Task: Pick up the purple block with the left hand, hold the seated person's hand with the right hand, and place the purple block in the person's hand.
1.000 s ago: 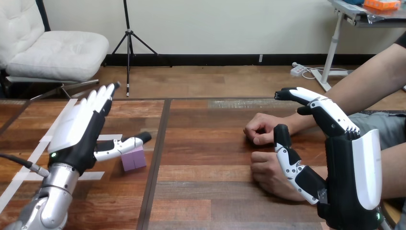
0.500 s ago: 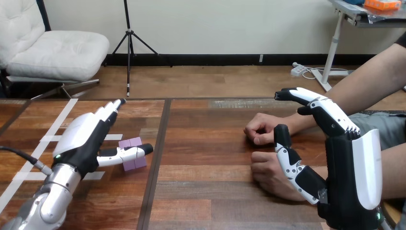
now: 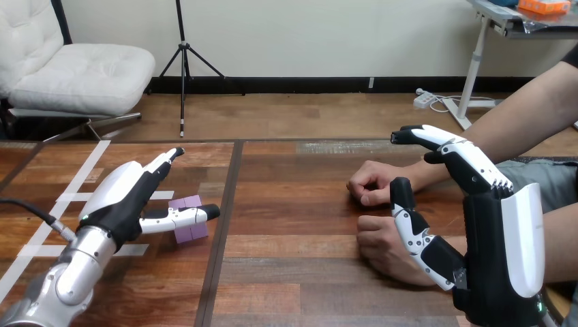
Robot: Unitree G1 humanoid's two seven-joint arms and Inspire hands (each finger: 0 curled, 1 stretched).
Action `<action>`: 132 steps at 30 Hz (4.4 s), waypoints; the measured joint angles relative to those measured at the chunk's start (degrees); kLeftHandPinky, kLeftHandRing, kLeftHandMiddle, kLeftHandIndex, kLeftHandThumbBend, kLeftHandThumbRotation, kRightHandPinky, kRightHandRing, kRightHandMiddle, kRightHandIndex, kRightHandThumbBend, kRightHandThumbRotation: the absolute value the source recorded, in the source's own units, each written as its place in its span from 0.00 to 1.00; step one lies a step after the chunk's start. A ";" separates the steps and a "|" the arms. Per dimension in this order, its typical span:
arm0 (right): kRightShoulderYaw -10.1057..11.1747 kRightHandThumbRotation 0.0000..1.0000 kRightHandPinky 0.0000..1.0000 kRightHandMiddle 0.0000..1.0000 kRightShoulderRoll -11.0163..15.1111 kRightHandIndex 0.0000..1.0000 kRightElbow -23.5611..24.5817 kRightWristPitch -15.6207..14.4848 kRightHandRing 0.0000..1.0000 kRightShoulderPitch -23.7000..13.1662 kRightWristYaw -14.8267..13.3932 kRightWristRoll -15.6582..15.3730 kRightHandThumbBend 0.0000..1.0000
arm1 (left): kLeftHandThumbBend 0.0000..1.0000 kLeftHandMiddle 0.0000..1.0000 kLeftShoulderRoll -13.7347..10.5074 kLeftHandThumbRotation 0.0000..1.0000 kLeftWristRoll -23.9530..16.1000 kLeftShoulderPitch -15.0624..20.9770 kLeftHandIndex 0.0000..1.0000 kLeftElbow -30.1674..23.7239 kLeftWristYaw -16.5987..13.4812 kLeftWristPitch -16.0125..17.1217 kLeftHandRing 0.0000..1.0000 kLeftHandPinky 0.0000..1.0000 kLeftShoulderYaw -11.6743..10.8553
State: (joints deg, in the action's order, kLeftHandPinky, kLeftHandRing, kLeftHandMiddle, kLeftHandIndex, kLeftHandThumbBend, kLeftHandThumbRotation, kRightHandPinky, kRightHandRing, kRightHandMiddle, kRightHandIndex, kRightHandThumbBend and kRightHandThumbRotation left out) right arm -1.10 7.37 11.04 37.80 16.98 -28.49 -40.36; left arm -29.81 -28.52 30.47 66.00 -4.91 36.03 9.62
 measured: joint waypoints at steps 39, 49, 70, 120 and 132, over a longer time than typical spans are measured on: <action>0.13 0.00 0.62 0.74 0.02 0.66 0.00 -0.69 0.73 -0.01 1.24 -0.09 0.29 | 0.96 0.97 1.66 0.69 0.91 1.81 0.97 3.61 0.98 -1.26 0.96 0.91 1.29; 0.19 0.00 0.62 0.74 0.05 0.66 0.00 -0.72 0.73 -0.02 1.36 -0.06 0.29 | 0.95 0.98 1.70 0.68 0.32 2.56 0.98 4.02 0.54 -2.04 0.97 0.92 2.54; 0.21 0.00 0.62 0.73 0.17 0.65 0.00 -0.71 0.73 -0.01 1.44 -0.05 0.30 | 0.95 0.98 3.11 0.68 -3.55 4.96 0.98 4.87 -2.34 -4.54 0.96 0.92 6.21; 0.20 0.00 0.62 0.73 0.18 0.64 0.01 -0.69 0.73 0.00 2.12 -0.13 0.29 | 0.85 0.96 5.83 0.63 -10.99 6.89 0.98 5.88 -7.19 -11.14 0.93 0.88 14.33; 0.20 0.00 0.62 0.73 0.33 0.64 0.01 -0.69 0.73 0.00 2.12 -0.22 0.29 | 0.77 0.92 6.00 0.50 -12.90 7.80 0.94 5.89 -7.92 -15.48 0.88 0.80 15.90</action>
State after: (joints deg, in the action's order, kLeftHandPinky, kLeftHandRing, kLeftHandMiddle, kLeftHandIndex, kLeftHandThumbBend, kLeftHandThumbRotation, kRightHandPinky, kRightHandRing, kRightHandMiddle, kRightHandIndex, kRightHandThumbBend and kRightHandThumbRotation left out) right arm -0.90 7.70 11.04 37.11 16.98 -26.37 -40.58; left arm -23.81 -41.42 38.27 71.88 -12.83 20.54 25.52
